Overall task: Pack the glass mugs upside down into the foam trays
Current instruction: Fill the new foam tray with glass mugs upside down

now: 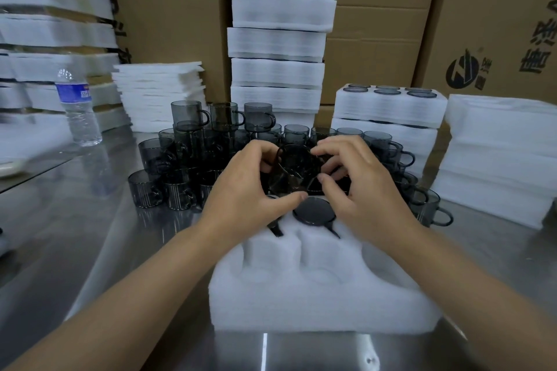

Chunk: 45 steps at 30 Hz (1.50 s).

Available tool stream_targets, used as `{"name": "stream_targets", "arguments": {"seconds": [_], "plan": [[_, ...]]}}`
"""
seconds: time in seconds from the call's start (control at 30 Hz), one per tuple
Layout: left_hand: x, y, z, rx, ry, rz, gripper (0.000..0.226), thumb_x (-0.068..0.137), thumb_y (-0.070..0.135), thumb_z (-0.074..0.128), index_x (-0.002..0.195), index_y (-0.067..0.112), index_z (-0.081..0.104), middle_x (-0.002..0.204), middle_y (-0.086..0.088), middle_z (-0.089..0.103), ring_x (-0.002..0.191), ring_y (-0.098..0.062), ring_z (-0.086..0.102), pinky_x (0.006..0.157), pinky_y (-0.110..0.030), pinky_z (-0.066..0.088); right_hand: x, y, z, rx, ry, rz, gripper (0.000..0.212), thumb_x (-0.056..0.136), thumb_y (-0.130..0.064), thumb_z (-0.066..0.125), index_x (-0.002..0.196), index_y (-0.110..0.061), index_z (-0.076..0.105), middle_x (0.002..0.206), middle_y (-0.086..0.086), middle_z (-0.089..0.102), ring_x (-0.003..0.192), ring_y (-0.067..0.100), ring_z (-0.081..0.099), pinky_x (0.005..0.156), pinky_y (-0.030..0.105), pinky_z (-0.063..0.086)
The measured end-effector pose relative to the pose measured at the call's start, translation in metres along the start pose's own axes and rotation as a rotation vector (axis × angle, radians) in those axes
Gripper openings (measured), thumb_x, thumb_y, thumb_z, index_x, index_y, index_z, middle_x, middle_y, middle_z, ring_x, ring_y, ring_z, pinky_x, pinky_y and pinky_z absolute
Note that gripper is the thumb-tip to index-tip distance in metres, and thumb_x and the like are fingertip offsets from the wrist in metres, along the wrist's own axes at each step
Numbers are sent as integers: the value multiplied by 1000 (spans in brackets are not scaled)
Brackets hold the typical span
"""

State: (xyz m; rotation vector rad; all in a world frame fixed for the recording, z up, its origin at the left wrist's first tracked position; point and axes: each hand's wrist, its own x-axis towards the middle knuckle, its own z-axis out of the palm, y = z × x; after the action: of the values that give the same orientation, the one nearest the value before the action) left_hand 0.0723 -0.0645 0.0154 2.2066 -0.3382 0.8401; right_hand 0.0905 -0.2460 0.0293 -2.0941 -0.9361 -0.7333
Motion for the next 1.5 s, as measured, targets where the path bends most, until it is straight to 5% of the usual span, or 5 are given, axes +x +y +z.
{"name": "stream_targets", "arguments": {"seconds": [0.3,0.6,0.9,1.2,1.5], "plan": [[-2,9,-5,227,99,90,56,56,48,75,96,33,38,86,19,45,80,-2,44,61,-12,33,-6,-32,6,141,-49,255,65,67,-57,67,126,-39,44,120,-20,47,111,-5,47,92,15,41],[11,2,-29,160,-220,50,69,47,69,69,106,52,37,94,23,53,90,4,52,74,-18,45,-5,-39,4,264,36,356,56,71,-36,77,116,-45,44,115,-22,51,109,0,51,91,22,44],[19,-28,-47,-46,-653,-157,23,84,19,71,84,42,72,83,24,71,80,9,63,76,-16,44,-11,-50,-1,516,-193,103,64,68,-21,75,123,-38,47,115,-17,58,114,8,56,98,30,46],[20,-32,-48,73,-644,-99,67,85,-6,48,66,56,64,69,28,66,65,9,59,59,-9,42,-18,-55,5,447,-462,54,66,74,-15,68,130,-40,44,129,-23,51,128,2,44,105,33,40],[18,-28,-46,54,-651,-120,33,89,14,54,85,46,64,87,24,69,84,8,62,74,-15,47,-18,-55,5,483,-520,118,58,74,-16,69,124,-40,50,123,-22,55,123,3,50,105,32,40]]}}
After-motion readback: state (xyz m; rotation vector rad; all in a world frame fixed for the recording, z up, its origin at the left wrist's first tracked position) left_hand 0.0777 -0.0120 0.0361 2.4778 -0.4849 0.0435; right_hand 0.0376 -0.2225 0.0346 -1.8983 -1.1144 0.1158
